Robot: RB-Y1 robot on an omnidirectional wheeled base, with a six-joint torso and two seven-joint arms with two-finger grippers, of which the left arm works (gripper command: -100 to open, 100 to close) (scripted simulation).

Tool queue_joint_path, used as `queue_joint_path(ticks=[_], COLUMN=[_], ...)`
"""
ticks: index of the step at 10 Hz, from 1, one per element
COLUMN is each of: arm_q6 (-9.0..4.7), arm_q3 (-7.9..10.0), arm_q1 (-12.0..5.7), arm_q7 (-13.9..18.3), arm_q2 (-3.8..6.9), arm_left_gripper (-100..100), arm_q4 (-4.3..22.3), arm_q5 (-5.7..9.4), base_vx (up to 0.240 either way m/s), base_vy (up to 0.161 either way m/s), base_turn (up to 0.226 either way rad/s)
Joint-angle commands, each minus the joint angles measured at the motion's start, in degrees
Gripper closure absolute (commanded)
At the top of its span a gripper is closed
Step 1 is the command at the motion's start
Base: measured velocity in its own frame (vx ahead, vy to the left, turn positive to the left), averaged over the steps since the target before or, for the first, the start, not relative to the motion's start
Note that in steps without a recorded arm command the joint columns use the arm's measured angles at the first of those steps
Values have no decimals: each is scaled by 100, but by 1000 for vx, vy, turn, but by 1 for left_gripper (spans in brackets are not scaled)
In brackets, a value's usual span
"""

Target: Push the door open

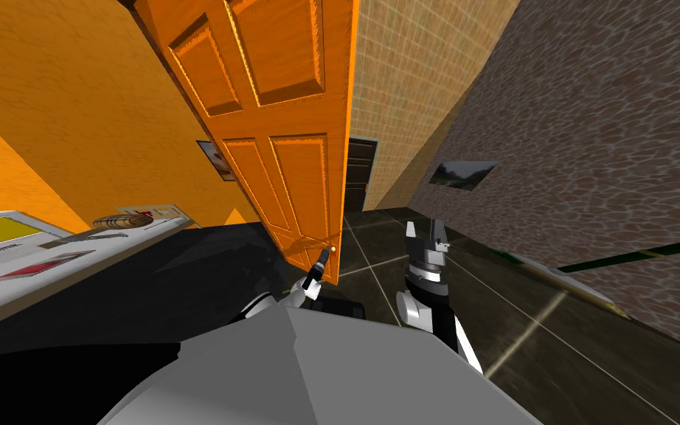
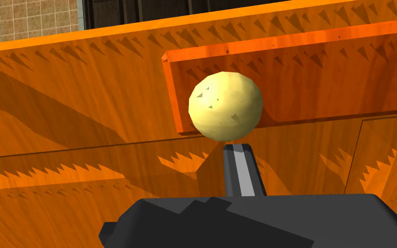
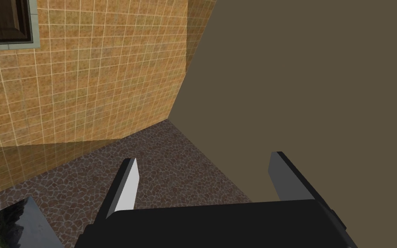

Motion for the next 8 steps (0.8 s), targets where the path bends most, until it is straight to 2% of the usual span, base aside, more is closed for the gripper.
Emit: queue_joint_path(ticks=[1, 3, 5, 7, 8], arm_q6=[28, 43, 61, 78, 78], arm_q3=[-29, -56, -89, -117, -117], arm_q1=[33, 33, 31, 30, 30], arm_q7=[26, 53, 86, 115, 115], arm_q2=[59, 52, -41, -224, -224], arm_left_gripper=[-100, -100, -100, -100, -100], arm_q4=[-74, -93, -117, -138, -47], arm_q5=[-4, -3, -1, 0, 0], base_vx=[-208, -232, -222, -213, -98], base_vy=[50, 41, 39, 47, 10], base_turn=[1, 7, 19, 21, 49])
